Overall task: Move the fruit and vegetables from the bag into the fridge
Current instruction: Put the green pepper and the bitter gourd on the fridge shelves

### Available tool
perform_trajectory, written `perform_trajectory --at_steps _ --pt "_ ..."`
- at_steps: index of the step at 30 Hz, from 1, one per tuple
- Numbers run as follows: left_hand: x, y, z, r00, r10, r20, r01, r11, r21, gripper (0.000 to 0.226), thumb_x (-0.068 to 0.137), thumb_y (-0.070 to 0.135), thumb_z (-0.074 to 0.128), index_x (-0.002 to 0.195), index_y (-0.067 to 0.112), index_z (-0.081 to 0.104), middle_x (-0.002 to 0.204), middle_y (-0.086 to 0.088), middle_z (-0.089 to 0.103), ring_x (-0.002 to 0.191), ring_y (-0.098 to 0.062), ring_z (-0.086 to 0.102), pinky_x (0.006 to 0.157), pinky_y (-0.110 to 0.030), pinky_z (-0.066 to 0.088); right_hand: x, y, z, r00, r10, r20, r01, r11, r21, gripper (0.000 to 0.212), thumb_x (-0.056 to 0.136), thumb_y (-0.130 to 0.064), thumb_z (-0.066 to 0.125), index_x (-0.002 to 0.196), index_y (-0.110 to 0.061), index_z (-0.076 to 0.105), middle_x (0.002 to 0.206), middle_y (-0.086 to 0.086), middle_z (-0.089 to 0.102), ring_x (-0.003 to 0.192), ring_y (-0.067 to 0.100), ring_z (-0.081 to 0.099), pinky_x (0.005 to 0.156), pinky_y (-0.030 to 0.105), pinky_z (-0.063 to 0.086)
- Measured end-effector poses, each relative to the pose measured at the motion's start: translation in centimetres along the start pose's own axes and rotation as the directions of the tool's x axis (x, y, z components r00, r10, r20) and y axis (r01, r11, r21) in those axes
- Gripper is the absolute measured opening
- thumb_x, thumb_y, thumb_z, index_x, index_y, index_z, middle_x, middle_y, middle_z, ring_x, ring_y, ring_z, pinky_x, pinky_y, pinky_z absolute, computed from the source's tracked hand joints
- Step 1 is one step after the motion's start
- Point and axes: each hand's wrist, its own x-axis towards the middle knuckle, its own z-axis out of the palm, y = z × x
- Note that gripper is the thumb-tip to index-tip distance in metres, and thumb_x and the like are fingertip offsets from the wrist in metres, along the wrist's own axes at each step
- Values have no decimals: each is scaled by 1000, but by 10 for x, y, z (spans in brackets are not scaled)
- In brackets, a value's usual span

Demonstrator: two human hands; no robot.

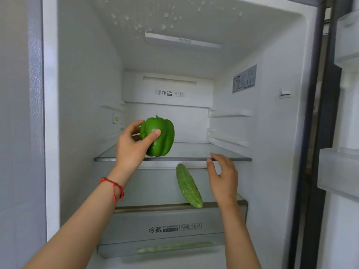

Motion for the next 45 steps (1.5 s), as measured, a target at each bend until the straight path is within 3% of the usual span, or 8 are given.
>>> perform_trajectory --at_steps 4,6,9,16,22,28,37,45 --pt "16 -8 8 1000 -17 -4 18 996 91 55 70 31 77 118 16 56 104 -3 61 90 -19 61 73 -26 50 0 5 2 1000 -25 -19 25 1000 10 19 85 -13 59 101 -7 68 100 -2 63 99 7 50 89 0 28" --pt "23 -11 12 1000 -17 -4 18 990 138 56 70 30 77 118 14 54 103 -3 59 86 -19 60 66 -23 48 2 6 3 999 -20 -30 20 1000 20 17 85 -9 61 99 -6 69 99 -2 63 98 10 51 88 -3 27" --pt "28 -15 18 1000 -25 14 22 978 209 58 70 29 77 119 11 52 103 -3 56 84 -19 57 63 -23 45 4 8 4 999 -7 -32 9 999 44 16 84 -4 61 98 -6 69 98 -4 61 99 13 52 88 -3 28" --pt "38 -19 23 986 -93 136 49 954 297 59 78 27 70 125 6 41 121 -12 53 93 -20 50 76 -30 43 3 11 6 998 -22 -54 25 998 57 15 83 -1 61 96 -5 69 96 -4 60 98 15 53 88 -3 29" --pt "48 -23 26 974 -126 188 59 944 325 61 77 26 71 124 5 38 126 -15 50 96 -23 50 84 -38 48 1 13 9 997 -44 -69 47 997 55 16 83 0 61 96 -5 69 98 -3 60 98 2 47 90 -2 28" --pt "48 -25 24 961 -111 255 28 951 307 68 77 20 71 134 15 34 125 -12 45 105 -24 49 86 -36 46 -1 14 7 998 -43 -38 45 998 54 19 85 -3 59 101 -6 68 104 -5 59 105 12 50 94 -1 27" --pt "48 -28 14 963 -100 250 1 931 366 66 72 17 76 129 13 43 129 -13 48 111 -31 52 93 -40 45 -3 13 6 1000 -26 -15 27 998 58 21 86 -2 58 105 -6 66 107 -6 56 110 13 48 94 -3 24" --pt "48 -30 18 959 -97 267 -21 913 408 76 72 17 76 136 12 36 133 -13 46 118 -32 47 99 -46 42 -1 11 6 1000 -22 -11 23 999 41 21 85 -1 59 104 -5 67 106 -5 57 108 13 48 93 -3 24"
